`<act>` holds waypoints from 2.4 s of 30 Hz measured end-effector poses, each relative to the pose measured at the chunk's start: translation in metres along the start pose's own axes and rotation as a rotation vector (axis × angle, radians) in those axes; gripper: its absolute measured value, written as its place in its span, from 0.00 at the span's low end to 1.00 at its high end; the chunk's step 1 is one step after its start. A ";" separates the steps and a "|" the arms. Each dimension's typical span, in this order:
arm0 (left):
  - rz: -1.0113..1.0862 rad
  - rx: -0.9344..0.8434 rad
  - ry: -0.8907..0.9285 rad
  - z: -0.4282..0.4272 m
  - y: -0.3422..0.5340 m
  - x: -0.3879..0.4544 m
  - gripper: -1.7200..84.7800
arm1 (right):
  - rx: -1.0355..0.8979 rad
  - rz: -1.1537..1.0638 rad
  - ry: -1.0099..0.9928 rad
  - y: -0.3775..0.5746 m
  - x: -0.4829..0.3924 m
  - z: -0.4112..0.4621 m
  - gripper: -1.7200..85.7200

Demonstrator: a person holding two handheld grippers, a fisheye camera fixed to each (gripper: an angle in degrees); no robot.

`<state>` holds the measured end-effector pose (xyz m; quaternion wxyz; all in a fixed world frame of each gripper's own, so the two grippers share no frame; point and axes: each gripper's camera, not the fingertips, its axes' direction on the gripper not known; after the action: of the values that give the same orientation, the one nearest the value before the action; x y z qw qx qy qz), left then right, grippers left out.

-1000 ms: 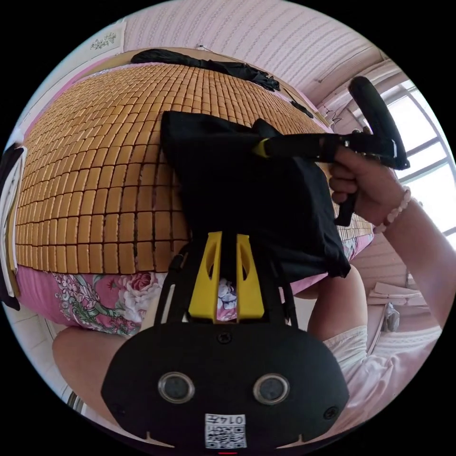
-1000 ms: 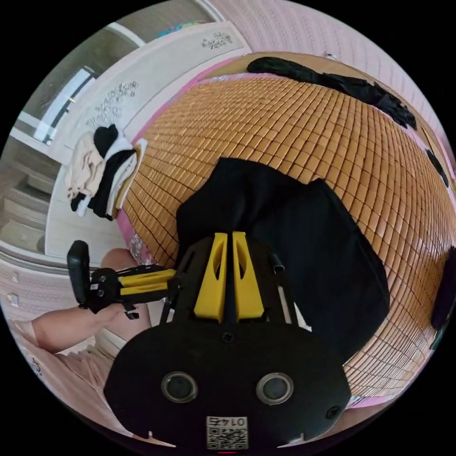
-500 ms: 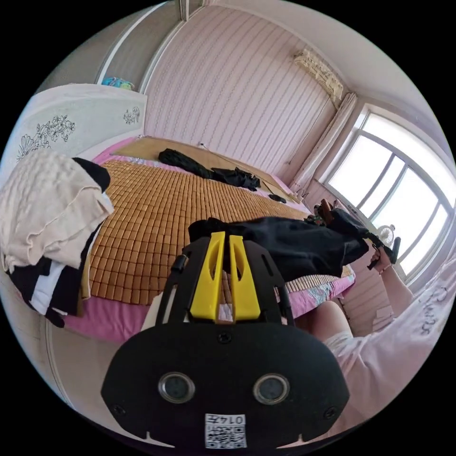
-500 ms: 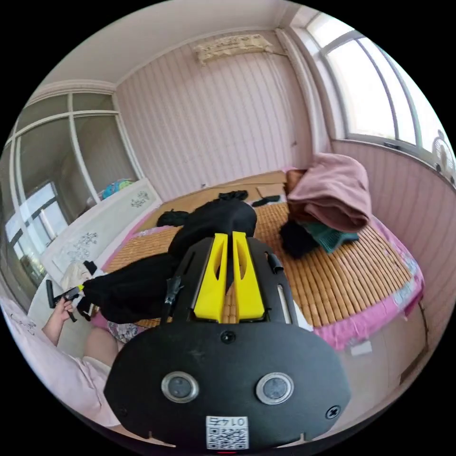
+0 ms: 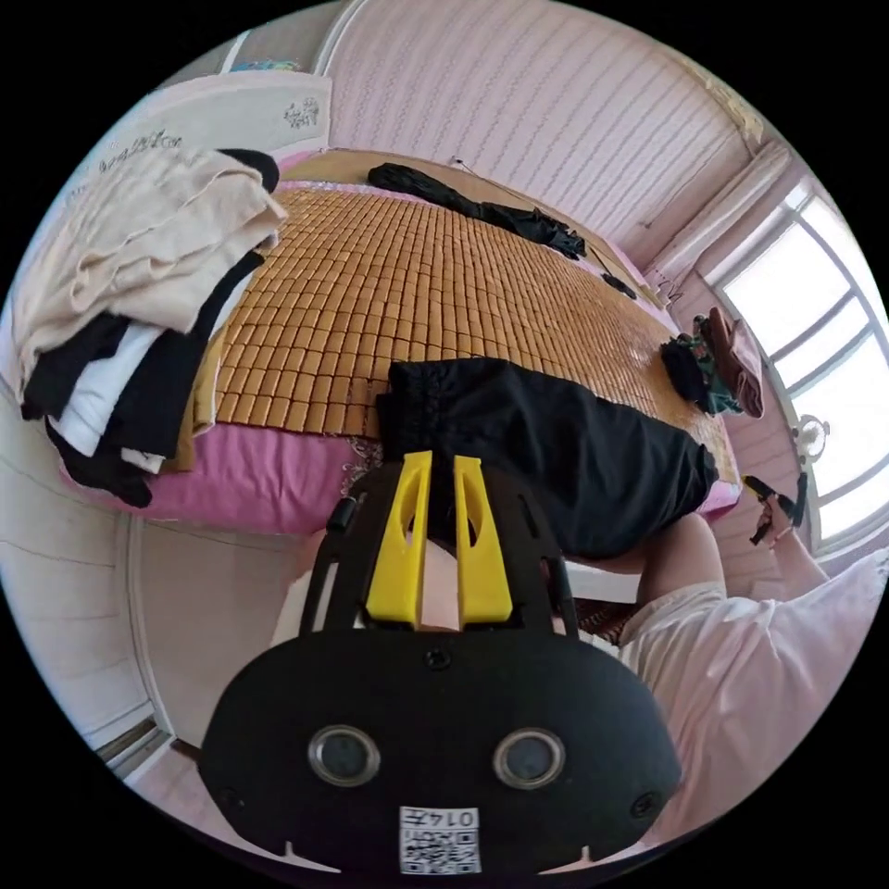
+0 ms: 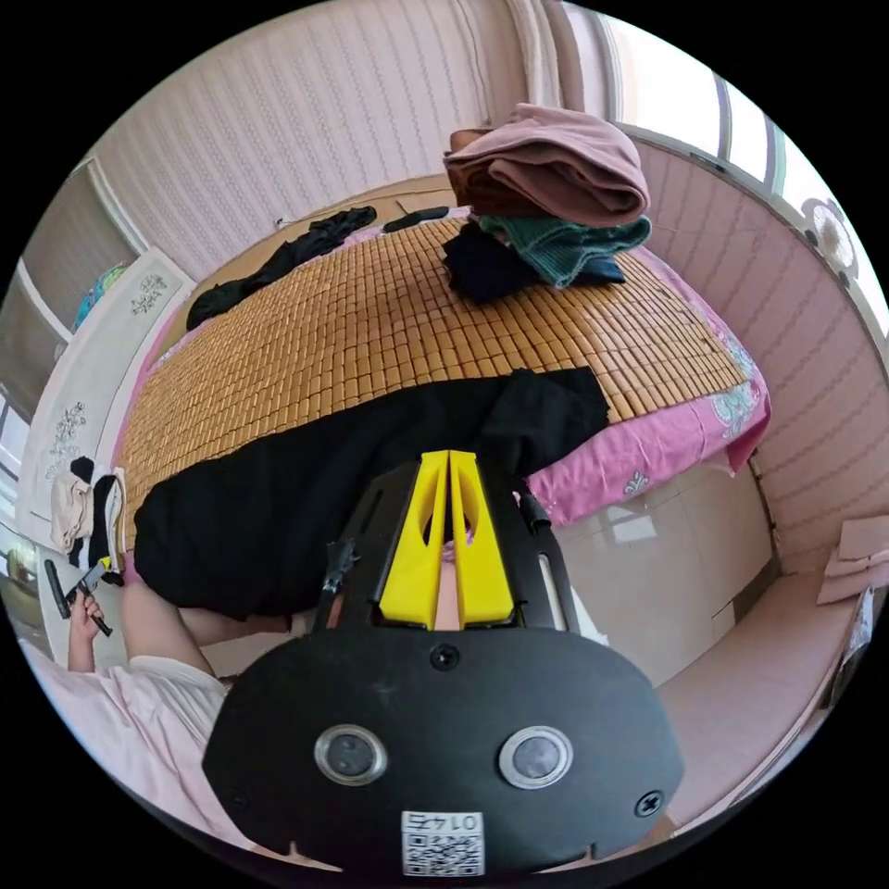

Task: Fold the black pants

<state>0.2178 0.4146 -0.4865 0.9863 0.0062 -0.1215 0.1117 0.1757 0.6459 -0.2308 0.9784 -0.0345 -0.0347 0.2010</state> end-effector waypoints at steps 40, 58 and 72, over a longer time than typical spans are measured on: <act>-0.344 -0.002 0.274 -0.137 0.158 -0.004 0.05 | -0.319 -1.489 -0.291 0.240 -0.656 0.256 0.17; -0.318 -0.025 0.378 -0.081 0.066 0.089 0.26 | -0.211 -1.337 -0.601 0.149 -0.582 0.157 0.01; -0.153 -0.041 0.384 0.006 -0.010 0.169 0.26 | -0.131 -0.648 -0.449 0.075 -0.286 0.118 0.01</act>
<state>0.3785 0.4413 -0.4395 0.9968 -0.0262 0.0673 0.0330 -0.1255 0.6078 -0.1346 0.9549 -0.0393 -0.2696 -0.1184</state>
